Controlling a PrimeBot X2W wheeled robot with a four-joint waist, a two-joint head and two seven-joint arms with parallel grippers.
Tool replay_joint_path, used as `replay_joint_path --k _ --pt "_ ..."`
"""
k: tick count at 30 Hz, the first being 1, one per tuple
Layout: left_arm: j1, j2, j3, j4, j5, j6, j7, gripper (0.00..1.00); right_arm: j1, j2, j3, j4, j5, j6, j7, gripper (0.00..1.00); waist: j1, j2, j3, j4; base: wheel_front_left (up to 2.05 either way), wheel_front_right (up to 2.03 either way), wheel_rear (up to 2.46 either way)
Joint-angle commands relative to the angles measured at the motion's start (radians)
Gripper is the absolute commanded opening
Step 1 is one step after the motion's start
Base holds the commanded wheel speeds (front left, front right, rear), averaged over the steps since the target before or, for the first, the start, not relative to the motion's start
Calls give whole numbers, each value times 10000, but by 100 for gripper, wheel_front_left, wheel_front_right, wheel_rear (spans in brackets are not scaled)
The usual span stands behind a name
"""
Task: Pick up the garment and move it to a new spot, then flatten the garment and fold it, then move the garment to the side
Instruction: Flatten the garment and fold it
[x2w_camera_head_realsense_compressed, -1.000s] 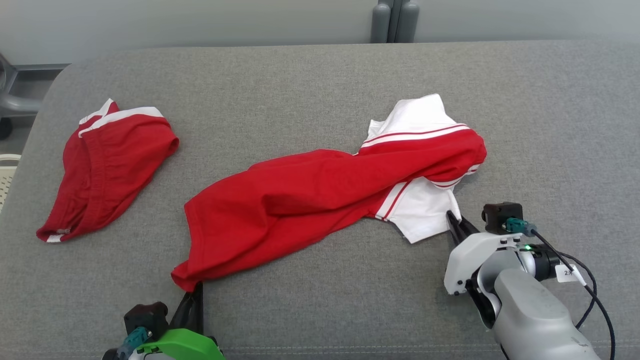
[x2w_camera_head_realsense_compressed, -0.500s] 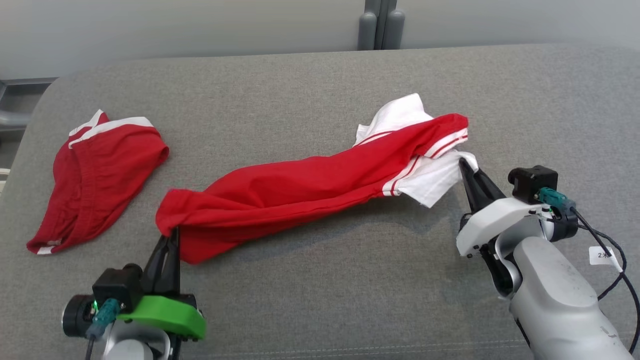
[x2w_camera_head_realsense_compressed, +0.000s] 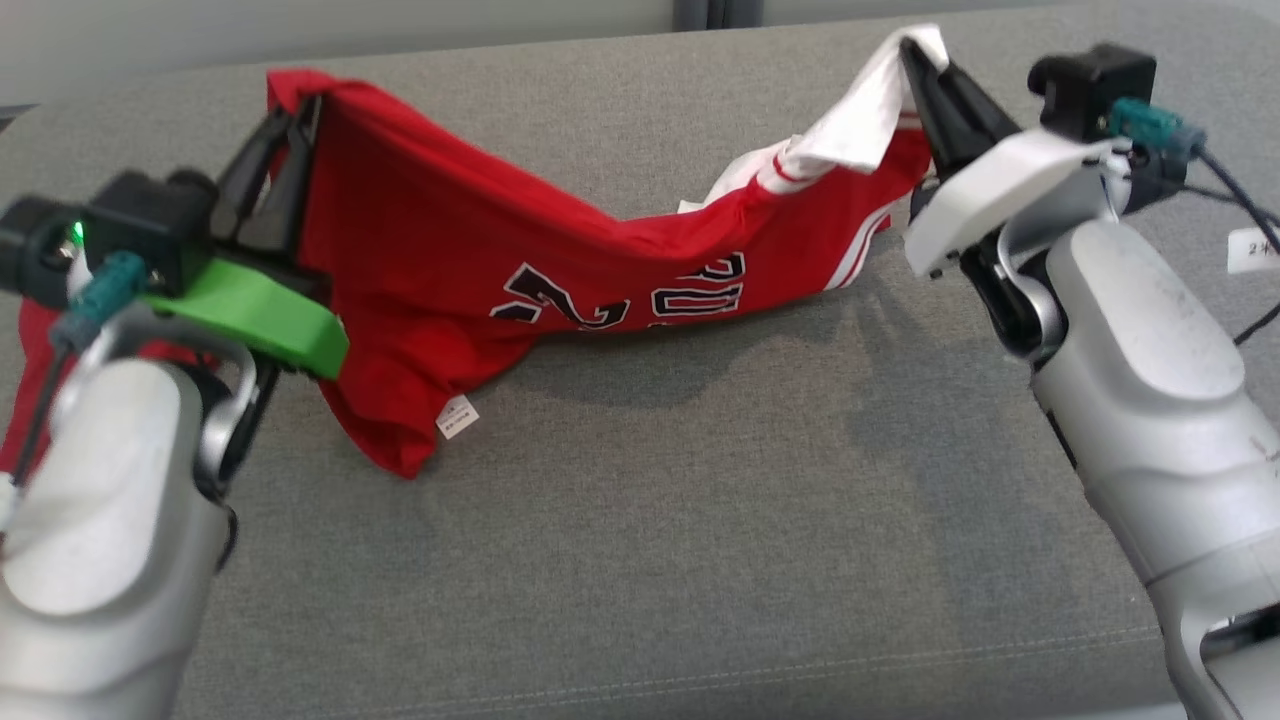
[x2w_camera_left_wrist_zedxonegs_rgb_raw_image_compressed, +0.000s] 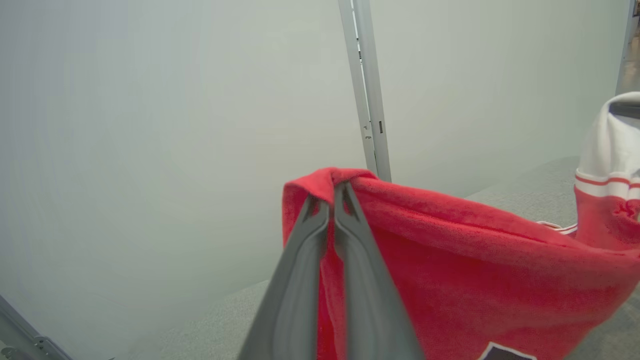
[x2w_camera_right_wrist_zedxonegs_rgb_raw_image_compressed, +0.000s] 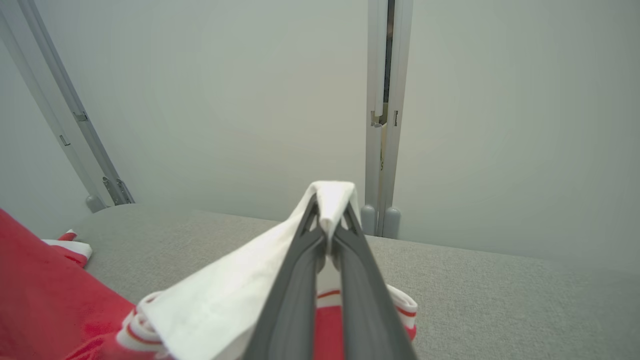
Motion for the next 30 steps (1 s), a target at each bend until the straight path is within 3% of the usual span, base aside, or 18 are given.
replay_joint_path --k 1,5,12,21,30 --pt "-596 352 -162 105 -70 -8 78 0 -459 8 61 77 -10 -6 7 0 0 -1 577 -250 0 0 0" --pt "-2746 1137 -1049 575 -629 -12 269 0 -2254 131 249 663 261 -6 245 0 0 -1 1312 -429 0 0 0" --pt "-6546 1785 -2316 1905 -1884 -4 498 0 -5485 310 -137 2103 959 -5 711 0 0 -1 2699 -472 0 0 0" --pt "-10035 1534 -3564 4311 -3105 -5 324 0 -8683 391 -696 4487 466 -5 489 0 0 -1 3291 -547 0 0 0" --pt "-12034 1029 -3962 6175 -3096 -4 -266 0 -10871 685 -1037 6042 -764 -3 -542 0 0 -1 3504 -515 0 0 0"
